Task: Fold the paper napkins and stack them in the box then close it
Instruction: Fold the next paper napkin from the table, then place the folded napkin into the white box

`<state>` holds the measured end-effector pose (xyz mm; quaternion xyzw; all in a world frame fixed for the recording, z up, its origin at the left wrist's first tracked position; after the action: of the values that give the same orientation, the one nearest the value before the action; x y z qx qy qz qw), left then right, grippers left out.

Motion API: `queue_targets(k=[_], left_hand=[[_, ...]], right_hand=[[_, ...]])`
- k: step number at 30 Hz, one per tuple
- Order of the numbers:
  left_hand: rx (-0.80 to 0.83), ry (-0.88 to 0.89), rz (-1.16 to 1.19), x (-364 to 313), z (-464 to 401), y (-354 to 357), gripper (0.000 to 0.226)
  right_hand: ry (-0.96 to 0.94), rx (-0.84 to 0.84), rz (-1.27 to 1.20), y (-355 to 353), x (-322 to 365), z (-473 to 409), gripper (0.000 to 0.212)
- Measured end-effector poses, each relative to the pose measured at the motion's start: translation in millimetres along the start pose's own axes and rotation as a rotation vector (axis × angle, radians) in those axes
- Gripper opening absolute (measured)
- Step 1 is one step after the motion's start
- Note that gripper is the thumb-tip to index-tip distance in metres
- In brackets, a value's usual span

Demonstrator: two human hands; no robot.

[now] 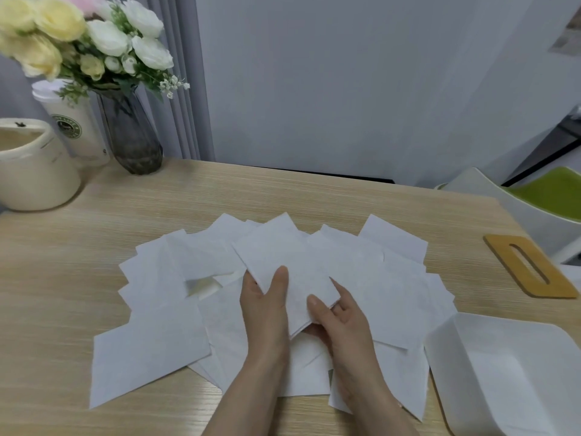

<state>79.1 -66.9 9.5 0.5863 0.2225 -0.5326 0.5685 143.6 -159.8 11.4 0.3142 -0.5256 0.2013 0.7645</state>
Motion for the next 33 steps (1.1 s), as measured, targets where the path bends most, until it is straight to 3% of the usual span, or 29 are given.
queue_targets(k=[6,11,17,21,25,28,33], left_hand=[[0.073,-0.053,0.007,-13,-10,-20,0.026],[0.263,-0.112,-0.189,-19,-9,-21,0.032],[0.178,-0.031,-0.099,-15,7,-4,0.030],[0.303,-0.012,-0.139,-9,26,17,0.031],[0.345,-0.011,-0.175,-4,37,33,0.054],[0.407,0.023,-0.228,0,50,49,0.067],[0.542,-0.010,-0.343,17,78,80,0.044]], right_hand=[[-0.130,-0.061,0.248,-30,34,-9,0.044],[-0.164,0.006,0.313,-41,51,-14,0.041],[-0.174,-0.098,0.317,-47,43,-4,0.057],[-0.254,-0.139,0.388,-55,54,7,0.056],[-0.347,-0.212,0.355,-81,75,22,0.061],[-0.422,-0.231,0.403,-110,89,39,0.051],[-0.412,-0.338,0.477,-158,102,66,0.035]])
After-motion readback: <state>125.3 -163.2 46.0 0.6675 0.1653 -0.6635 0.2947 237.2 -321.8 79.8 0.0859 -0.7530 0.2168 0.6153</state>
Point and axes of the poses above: each hand's wrist, its own z-axis away from the middle knuckle, its own y-axis out of the palm, x = y × z, the point moved 3 cm from there along -z, towards the middle knuckle, and after that the axes turned 2 degrees about x, right-handed, at the moved point
